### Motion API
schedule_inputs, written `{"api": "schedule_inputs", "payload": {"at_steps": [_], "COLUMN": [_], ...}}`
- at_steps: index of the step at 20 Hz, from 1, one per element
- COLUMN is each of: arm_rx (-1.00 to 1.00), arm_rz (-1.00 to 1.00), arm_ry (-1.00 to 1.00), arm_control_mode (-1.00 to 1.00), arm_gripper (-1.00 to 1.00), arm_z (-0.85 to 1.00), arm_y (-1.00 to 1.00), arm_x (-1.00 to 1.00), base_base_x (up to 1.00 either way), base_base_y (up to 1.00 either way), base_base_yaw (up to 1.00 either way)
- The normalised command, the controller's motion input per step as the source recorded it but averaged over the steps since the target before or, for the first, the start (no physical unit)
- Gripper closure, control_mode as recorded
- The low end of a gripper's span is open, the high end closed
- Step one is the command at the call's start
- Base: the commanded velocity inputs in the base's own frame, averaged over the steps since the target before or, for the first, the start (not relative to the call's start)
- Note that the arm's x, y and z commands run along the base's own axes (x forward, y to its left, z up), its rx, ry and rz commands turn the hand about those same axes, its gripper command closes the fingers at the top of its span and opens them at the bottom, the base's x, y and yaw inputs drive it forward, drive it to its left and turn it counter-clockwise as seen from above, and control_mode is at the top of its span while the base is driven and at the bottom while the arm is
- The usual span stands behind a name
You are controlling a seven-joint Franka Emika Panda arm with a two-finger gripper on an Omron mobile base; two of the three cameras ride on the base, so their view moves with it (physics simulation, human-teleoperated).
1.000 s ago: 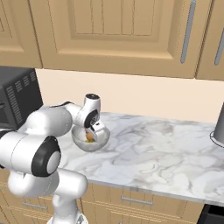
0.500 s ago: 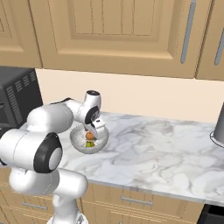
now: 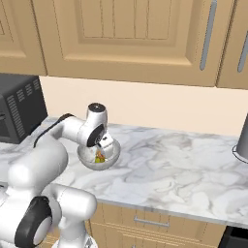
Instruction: Take the tangerine, pear, and garlic from the freezer and place them in the bowl on the counter.
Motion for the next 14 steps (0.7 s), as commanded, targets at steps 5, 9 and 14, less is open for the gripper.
{"api": "schedule_inputs", "payload": {"at_steps": [5,9,14], "arm_rx": [0.00,0.00,0.00], "arm_rz": [0.00,0.01,0.01], "arm_ry": [-0.37,-0.32,-0.14], "arm_control_mode": [-1.00,-1.00,-1.00], "arm_gripper": [-1.00,-1.00,-1.00], "arm_z": [0.61,0.82,0.92], "arm_y": [0.00,0.00,-0.01], "arm_x": [-0.71,-0.78,-0.78], "base_base_x": [0.00,0.00,0.00], "base_base_y": [0.00,0.00,0.00], "base_base_yaw": [0.00,0.00,0.00]}}
